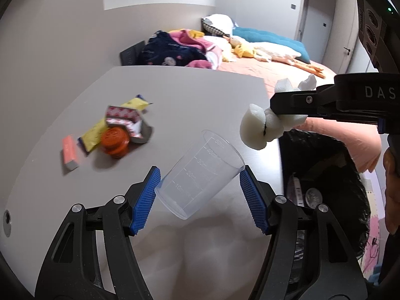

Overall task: Collect trash
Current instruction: 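Carry the foam and measuring cup over the black bin with both tools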

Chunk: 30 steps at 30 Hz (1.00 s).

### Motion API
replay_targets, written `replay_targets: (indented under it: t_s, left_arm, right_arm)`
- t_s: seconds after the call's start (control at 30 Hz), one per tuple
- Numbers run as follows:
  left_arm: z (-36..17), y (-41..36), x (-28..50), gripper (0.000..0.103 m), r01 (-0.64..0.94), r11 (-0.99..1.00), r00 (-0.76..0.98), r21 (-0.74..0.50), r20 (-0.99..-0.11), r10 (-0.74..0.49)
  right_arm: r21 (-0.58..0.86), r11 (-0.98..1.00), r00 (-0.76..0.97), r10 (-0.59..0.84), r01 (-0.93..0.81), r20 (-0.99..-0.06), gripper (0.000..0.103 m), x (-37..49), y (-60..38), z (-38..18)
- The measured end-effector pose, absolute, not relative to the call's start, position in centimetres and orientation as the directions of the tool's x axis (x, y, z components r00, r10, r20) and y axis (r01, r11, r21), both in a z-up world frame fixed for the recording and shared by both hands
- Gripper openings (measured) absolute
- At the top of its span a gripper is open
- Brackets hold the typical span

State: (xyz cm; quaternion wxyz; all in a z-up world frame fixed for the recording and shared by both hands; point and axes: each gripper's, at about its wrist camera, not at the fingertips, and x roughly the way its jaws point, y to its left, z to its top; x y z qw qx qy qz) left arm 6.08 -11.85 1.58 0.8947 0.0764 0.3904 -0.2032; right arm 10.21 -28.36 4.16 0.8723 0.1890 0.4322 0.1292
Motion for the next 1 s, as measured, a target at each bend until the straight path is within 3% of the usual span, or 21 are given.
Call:
replay_targets:
  t_s: [1.0]
  left_arm:
    - [1.7, -23.9, 1.6, 0.064, 0.602, 0.798, 0.529, -0.021, -0.739, -0.418]
  right_arm:
    - [0.383, 0.917, 0.668, 0.217, 0.11, -0.712, 0.031, 2.9, -40.4, 4.1]
